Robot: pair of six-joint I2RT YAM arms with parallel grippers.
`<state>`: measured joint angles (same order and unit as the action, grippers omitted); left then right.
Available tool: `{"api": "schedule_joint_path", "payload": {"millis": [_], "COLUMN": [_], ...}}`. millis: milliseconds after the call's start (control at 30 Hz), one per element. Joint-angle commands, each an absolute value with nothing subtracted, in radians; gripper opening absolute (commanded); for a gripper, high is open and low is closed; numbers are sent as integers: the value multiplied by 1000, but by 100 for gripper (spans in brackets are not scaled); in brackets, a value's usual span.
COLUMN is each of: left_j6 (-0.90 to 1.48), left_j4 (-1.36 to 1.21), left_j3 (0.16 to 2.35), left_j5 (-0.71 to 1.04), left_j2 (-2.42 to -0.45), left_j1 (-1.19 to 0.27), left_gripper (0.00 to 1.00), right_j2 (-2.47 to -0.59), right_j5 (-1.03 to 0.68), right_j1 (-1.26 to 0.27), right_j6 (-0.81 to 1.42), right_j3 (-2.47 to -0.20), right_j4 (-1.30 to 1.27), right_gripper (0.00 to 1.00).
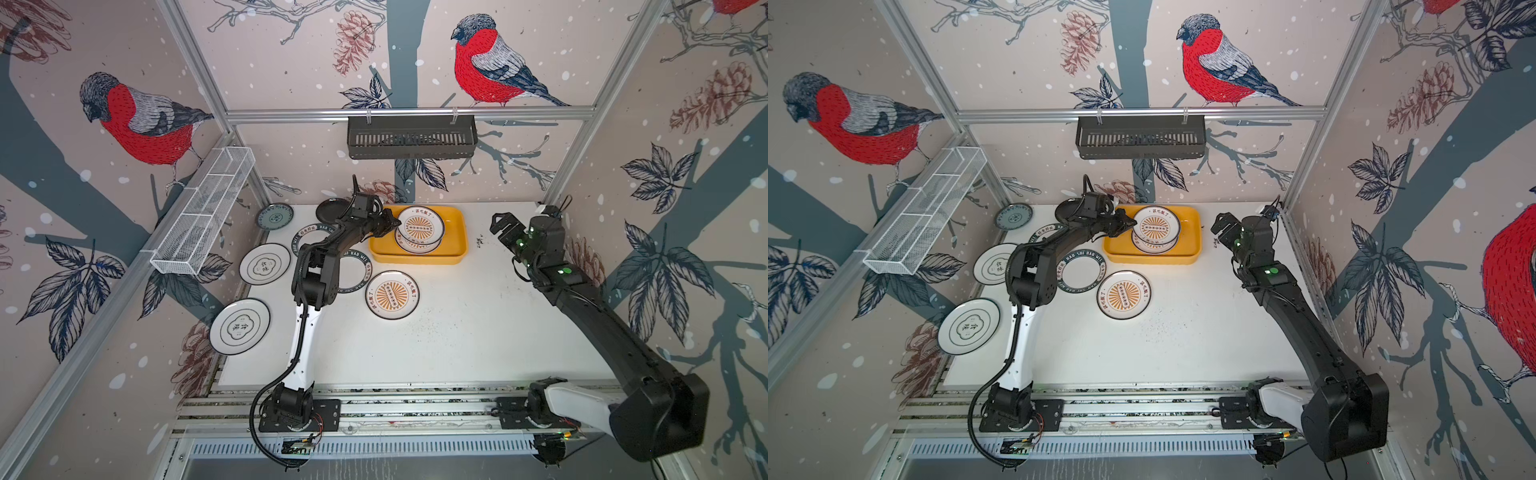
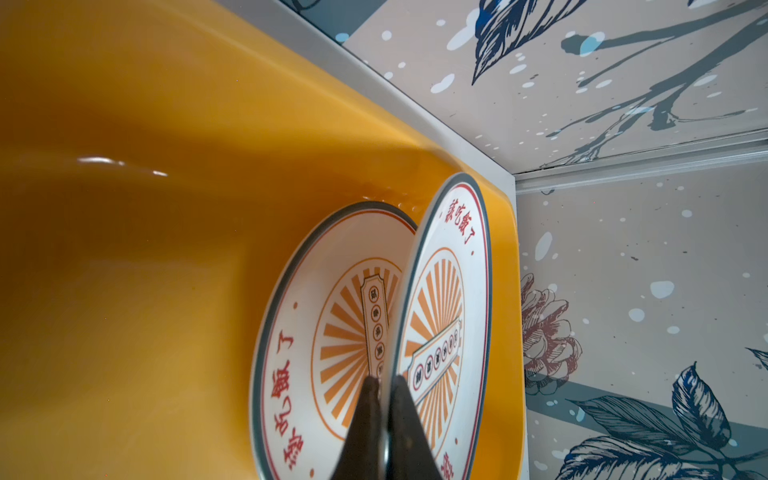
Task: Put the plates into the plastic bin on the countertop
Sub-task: 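Lower the sunburst plate onto the plate in the bin and open the left gripper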
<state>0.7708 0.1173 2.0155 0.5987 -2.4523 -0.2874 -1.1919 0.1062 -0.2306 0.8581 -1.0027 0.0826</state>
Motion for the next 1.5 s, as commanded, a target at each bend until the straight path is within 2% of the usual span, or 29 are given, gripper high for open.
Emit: {"api": "schedule_joint_path", "payload": {"millis": [0, 567, 700, 867, 1133, 1300, 1467], "left_j6": [778, 695, 686, 663, 576, 505, 508], "left_j4": [121, 254, 275, 289, 312, 381, 288], "left_j3": [2037, 2120, 2131, 2130, 2110, 2105, 1950], "left_j5": [594, 546, 537, 514, 497, 458, 464], "left_j2": [-2468, -2532, -2536, -2514, -2439, -2388, -2263], "left_j1": [-297, -304, -305, -305, -305, -305, -305], "left_gripper": [0, 1, 24, 35, 63, 73, 75], "right_j2": [-1190, -1206, -1214, -1220, -1216, -1212, -1210], "right_j5": [124, 126, 122, 118, 116, 116, 101], "right_j1": [-235, -253, -256, -259, -271, -281, -297], "right_j6": [872, 862, 854, 845, 817, 798, 765], "right_j3": [-999, -996, -1006, -1011, -1009, -1009, -1009], "right_j4": [86, 55, 56, 55, 61, 70, 69], "right_gripper": [100, 100, 100, 100, 100, 100, 100]}}
